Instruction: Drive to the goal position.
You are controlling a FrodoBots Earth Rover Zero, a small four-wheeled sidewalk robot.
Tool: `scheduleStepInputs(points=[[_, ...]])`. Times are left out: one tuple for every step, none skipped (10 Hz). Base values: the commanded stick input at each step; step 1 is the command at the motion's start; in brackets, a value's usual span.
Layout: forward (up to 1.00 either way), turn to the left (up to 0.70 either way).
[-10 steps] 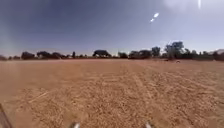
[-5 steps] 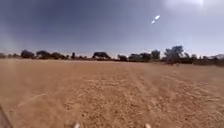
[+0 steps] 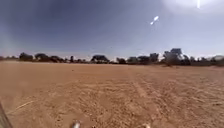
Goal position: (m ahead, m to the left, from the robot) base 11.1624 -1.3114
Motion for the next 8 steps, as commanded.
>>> scheduleStepInputs(points=[[0.45, 0.00], [0.14, 0.00], [0.17, 0.00], [0.45, 0.00], [0.45, 0.00], [0.45, 0.00], [0.45, 0.00], [0.45, 0.00]])
